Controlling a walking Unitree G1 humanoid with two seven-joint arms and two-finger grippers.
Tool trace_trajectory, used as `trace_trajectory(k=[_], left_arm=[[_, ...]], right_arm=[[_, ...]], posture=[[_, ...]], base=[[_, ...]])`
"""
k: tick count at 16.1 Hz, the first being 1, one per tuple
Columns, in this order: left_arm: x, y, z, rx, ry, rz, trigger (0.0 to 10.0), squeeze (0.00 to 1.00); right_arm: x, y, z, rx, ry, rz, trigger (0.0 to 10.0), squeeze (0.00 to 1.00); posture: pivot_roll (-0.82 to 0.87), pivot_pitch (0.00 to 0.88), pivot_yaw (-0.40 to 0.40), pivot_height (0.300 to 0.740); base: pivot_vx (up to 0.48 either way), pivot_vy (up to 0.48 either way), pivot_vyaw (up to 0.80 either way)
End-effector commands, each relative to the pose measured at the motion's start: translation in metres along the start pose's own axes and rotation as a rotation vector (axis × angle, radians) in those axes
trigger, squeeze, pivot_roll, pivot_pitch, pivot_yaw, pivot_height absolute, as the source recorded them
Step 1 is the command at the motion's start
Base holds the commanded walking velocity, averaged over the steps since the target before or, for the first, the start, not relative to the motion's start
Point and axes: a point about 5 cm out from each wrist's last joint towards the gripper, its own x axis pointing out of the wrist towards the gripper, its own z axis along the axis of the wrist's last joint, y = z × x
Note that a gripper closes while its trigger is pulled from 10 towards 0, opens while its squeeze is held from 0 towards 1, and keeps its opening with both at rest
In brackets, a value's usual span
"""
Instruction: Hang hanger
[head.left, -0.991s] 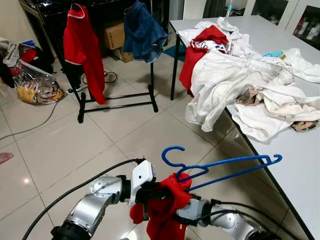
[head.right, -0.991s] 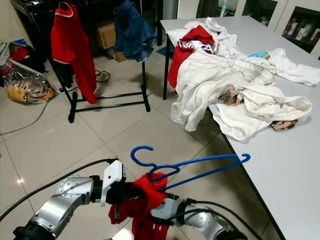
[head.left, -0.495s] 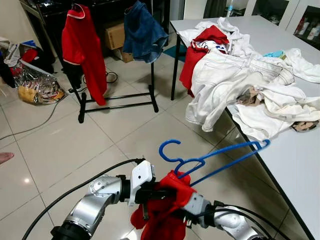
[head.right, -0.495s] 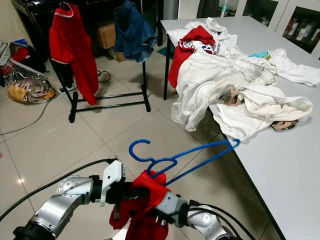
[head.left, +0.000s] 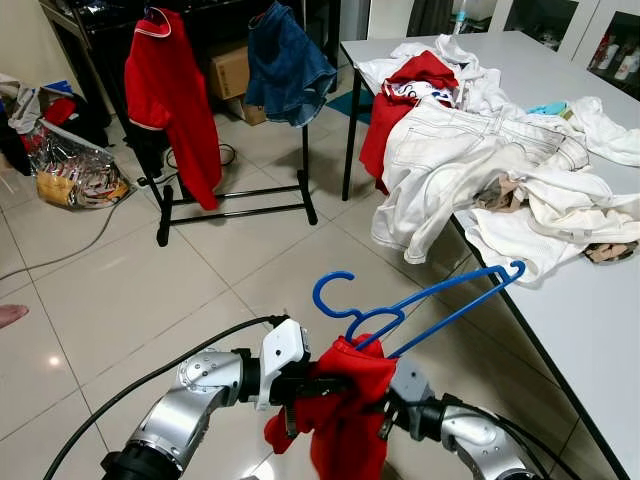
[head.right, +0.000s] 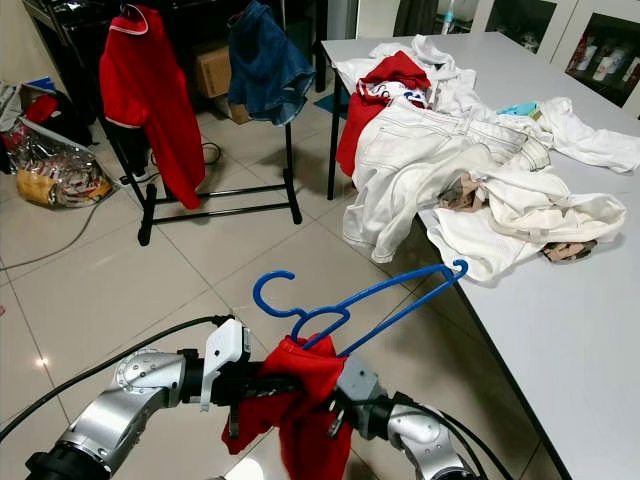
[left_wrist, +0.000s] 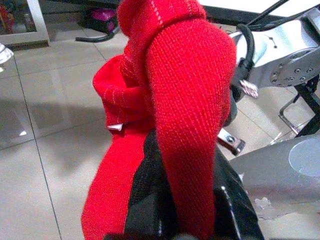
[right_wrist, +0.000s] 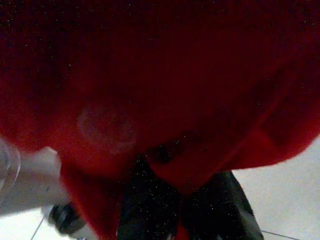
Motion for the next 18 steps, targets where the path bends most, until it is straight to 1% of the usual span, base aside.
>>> trace_trajectory(k=[1, 3, 4, 7, 8, 10, 12, 13, 14, 16, 17, 18], left_arm=[[-0.001, 0.003, 0.003, 0.025, 0.008, 0.0, 10.0, 0.0], [-0.001, 0.004, 0.003, 0.026, 0.006, 0.004, 10.0, 0.0], [-0.002, 0.005, 0.004, 0.026, 0.002, 0.013, 10.0, 0.0], [-0.002, 0.006, 0.004, 0.021, -0.005, 0.023, 10.0, 0.0], [-0.002, 0.005, 0.003, 0.019, -0.006, 0.025, 10.0, 0.0], [-0.002, 0.004, 0.003, 0.016, -0.007, 0.024, 10.0, 0.0], [-0.003, 0.005, 0.003, 0.015, -0.008, 0.031, 10.0, 0.0], [-0.004, 0.005, 0.003, 0.015, -0.008, 0.039, 10.0, 0.0], [-0.006, 0.007, 0.003, 0.006, -0.022, 0.066, 10.0, 0.0], [-0.007, 0.01, 0.006, -0.006, -0.046, 0.098, 10.0, 0.0], [-0.008, 0.011, 0.009, -0.012, -0.072, 0.129, 10.0, 0.0], [-0.009, 0.011, 0.01, -0.011, -0.083, 0.144, 10.0, 0.0]], right_arm=[[0.001, -0.008, 0.009, 0.0, -0.044, -0.028, 0.0, 0.0], [0.001, -0.014, 0.013, 0.008, -0.06, -0.068, 0.0, 0.0], [0.0, -0.023, 0.018, 0.009, -0.08, -0.141, 0.0, 0.0], [-0.001, -0.031, 0.023, 0.009, -0.102, -0.208, 0.0, 0.0], [-0.002, -0.037, 0.027, 0.017, -0.119, -0.243, 0.0, 0.0], [-0.003, -0.039, 0.029, 0.015, -0.13, -0.26, 0.0, 0.0], [-0.005, -0.045, 0.032, 0.013, -0.148, -0.316, 0.0, 0.0], [-0.007, -0.049, 0.034, 0.003, -0.153, -0.35, 0.0, 0.0], [-0.011, -0.058, 0.038, -0.033, -0.153, -0.436, 0.0, 0.0], [-0.016, -0.065, 0.042, -0.076, -0.152, -0.517, 0.0, 0.0], [-0.023, -0.074, 0.047, -0.116, -0.164, -0.606, 0.0, 0.0], [-0.027, -0.077, 0.05, -0.133, -0.179, -0.647, 0.0, 0.0]], posture=[[-0.15, 0.0, 0.049, 0.74], [-0.15, 0.0, 0.049, 0.74], [-0.15, 0.0, 0.046, 0.74], [-0.14, 0.0, 0.044, 0.74], [-0.14, 0.0, 0.044, 0.74], [-0.14, 0.0, 0.044, 0.74], [-0.14, 0.0, 0.043, 0.74], [-0.14, 0.0, 0.043, 0.74], [-0.14, 0.0, 0.043, 0.74], [-0.15, 0.0, 0.046, 0.74], [-0.15, 0.0, 0.046, 0.74], [-0.14, 0.0, 0.046, 0.74]], base=[[0.0, 0.0, 0.0], [0.0, 0.0, 0.0], [0.0, 0.0, 0.0], [0.0, 0.0, 0.0], [0.0, 0.0, 0.0], [0.0, 0.0, 0.0], [0.0, 0.0, 0.0], [0.0, 0.0, 0.0], [0.0, 0.0, 0.0], [0.0, 0.0, 0.0], [0.0, 0.0, 0.0], [0.0, 0.0, 0.0]])
